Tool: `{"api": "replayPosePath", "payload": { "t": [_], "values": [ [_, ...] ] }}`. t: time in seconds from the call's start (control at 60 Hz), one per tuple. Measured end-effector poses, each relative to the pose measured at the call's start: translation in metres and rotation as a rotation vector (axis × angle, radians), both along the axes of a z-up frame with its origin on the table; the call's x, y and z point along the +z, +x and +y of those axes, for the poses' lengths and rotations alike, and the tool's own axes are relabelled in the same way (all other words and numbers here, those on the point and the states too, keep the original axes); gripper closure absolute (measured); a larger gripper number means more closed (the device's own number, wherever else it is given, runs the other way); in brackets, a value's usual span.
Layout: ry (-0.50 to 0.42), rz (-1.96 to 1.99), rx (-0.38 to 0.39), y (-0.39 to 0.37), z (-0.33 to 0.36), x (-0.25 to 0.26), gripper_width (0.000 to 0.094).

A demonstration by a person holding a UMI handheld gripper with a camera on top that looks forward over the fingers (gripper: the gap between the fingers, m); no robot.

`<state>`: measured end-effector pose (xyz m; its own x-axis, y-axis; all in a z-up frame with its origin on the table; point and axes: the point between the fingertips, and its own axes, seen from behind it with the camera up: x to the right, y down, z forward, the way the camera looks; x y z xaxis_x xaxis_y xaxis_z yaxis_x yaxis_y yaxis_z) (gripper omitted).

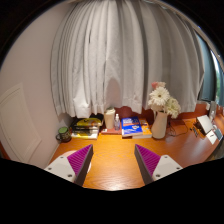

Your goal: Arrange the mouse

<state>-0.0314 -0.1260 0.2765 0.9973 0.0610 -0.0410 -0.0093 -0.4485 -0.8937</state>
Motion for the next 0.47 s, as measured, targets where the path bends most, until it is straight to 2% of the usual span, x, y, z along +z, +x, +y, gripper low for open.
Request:
{"api": "replayPosePath", "payload": {
  "t": [0.217,0.467],
  "values": [
    [-0.011,0.001,-0.067,0.063,-0.043,-0.002,0.0108],
    [-0.041,0.008,-0.110,0.100,-0.077,-0.016,0.0105]
  ]
}}
